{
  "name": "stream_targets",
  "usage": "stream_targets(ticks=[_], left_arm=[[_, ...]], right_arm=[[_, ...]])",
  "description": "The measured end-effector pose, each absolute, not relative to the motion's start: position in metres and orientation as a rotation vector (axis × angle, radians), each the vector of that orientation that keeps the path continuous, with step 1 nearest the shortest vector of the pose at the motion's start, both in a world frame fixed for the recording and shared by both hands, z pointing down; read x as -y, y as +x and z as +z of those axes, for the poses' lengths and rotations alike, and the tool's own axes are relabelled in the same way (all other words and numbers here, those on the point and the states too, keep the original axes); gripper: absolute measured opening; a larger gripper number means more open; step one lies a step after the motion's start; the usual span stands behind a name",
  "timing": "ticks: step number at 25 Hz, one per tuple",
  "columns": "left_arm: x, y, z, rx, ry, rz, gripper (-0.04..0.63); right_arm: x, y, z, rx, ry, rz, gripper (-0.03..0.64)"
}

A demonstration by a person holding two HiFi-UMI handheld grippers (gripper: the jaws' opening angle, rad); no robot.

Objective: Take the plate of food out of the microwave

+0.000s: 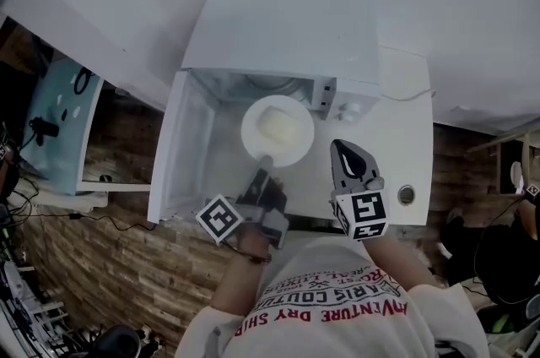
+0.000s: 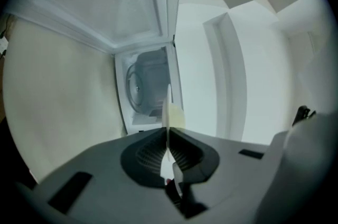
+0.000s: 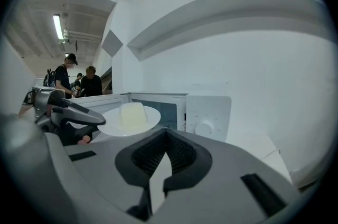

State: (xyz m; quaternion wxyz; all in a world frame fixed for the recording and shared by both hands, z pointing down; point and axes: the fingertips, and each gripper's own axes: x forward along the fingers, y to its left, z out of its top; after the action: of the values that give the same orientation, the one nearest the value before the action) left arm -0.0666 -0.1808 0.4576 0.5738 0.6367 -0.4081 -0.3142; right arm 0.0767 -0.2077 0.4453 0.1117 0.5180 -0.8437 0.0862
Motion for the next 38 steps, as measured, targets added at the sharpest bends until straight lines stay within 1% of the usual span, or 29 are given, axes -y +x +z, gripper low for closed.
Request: stream_targets(ticks=[11, 22, 38], left_arm=[[0.147, -0.041, 0.395, 0.891, 1.589, -0.824, 0.02], [0.147, -0.034, 0.392, 0.902, 1.598, -0.848, 0.02], [0.162, -0.03, 0.396, 0.911, 1.581, -0.838, 0.02]], right_arm=[[0.18, 0.09, 0.4, 2.539, 1.558, 0.106, 0.003], [0.175, 0.1, 0.392, 2.566, 1.53, 0.053, 0.003], [0.188, 0.108, 0.398, 2.568, 1.536, 0.105, 0.003]])
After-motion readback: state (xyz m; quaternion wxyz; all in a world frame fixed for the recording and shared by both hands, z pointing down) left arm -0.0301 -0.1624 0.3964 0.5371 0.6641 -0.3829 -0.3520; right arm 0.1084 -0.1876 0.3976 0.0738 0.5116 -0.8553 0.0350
